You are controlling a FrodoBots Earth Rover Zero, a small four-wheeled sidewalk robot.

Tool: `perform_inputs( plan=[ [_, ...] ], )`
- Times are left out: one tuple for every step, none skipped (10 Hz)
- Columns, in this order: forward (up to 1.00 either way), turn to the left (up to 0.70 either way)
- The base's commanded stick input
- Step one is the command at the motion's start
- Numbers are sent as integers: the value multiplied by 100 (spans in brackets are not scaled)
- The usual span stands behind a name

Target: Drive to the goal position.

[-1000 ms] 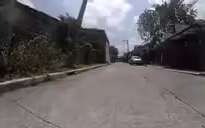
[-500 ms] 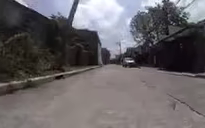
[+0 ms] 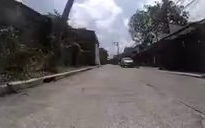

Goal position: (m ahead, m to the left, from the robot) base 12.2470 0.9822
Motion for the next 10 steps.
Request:
perform_inputs(
  plan=[
    [100, -3],
    [100, -14],
    [100, -30],
    [100, -39],
    [100, -38],
    [100, -31],
    [100, -5],
    [100, -1],
    [100, 0],
    [100, 0]
  ],
)
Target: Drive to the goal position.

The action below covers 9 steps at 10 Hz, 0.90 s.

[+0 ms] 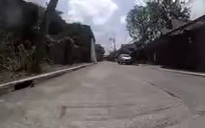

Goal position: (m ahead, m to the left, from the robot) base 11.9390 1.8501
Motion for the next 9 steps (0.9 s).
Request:
perform_inputs(
  plan=[
    [100, 0],
    [100, 0],
    [100, 0],
    [100, 0],
    [100, 0],
    [100, 0],
    [100, 0],
    [100, 0],
    [100, 0]
  ],
)
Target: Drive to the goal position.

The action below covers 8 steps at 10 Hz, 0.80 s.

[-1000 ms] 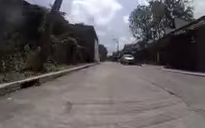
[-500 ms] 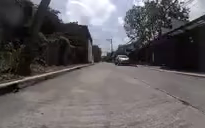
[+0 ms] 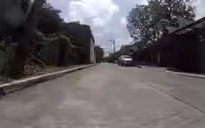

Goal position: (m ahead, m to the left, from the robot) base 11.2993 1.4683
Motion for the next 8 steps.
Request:
perform_inputs(
  plan=[
    [100, 0],
    [100, 0],
    [100, 0],
    [100, 0],
    [100, 0],
    [100, 0],
    [100, 0],
    [100, 0]
  ],
)
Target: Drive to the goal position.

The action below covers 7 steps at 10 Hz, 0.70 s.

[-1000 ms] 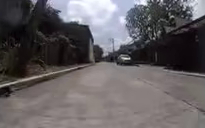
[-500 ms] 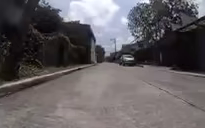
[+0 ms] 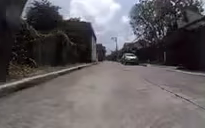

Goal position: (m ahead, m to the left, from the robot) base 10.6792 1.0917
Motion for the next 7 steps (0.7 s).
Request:
perform_inputs(
  plan=[
    [100, 0],
    [100, 0],
    [100, 0],
    [100, 0],
    [100, 0],
    [100, 0],
    [100, 0]
  ],
)
